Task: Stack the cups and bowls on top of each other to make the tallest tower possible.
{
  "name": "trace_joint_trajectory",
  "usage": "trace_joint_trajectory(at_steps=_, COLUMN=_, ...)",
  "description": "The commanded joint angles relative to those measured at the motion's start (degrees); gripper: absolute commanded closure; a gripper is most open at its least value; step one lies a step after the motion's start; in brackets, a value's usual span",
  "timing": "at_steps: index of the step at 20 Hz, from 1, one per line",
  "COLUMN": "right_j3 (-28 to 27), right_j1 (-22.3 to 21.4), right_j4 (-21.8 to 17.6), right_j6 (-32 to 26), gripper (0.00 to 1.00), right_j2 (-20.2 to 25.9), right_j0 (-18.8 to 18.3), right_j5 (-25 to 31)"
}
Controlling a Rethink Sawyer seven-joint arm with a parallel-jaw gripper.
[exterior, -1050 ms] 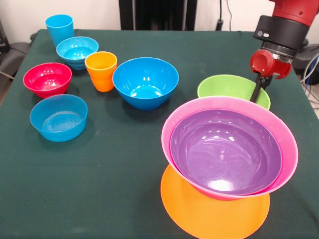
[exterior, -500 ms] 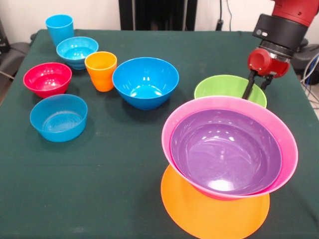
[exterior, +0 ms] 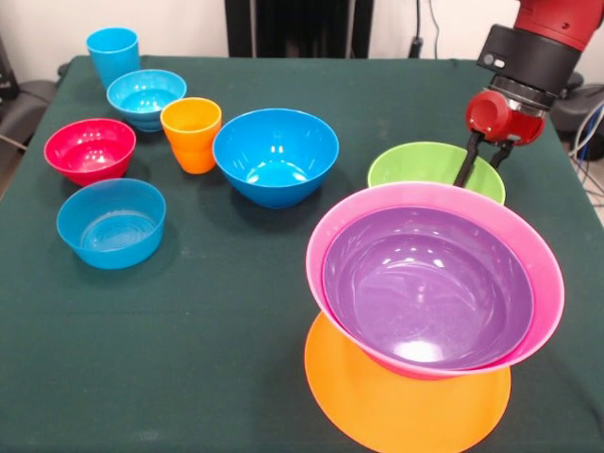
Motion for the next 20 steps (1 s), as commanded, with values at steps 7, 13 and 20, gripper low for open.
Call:
trace_joint_trajectory(at_steps=7, right_j3=-3.3, right_j1=-1.2, right_j4=2.0, right_j6=8.5, gripper=0.00, right_j2=5.7, right_j0=-0.1, right_j5=6.7)
trace_joint_trajectory(at_steps=13, right_j3=-3.2, right_j1=-1.8, right_j4=1.9, right_j6=8.3, gripper=0.00, right_j2=6.1, right_j0=-0.2, right_j5=7.2)
trace_joint_trajectory(at_steps=20, right_j3=-2.9, right_j1=-2.9, right_j4=1.6, right_j6=7.9, gripper=0.00, right_j2=6.2, right_j0=-0.3, right_j5=8.3)
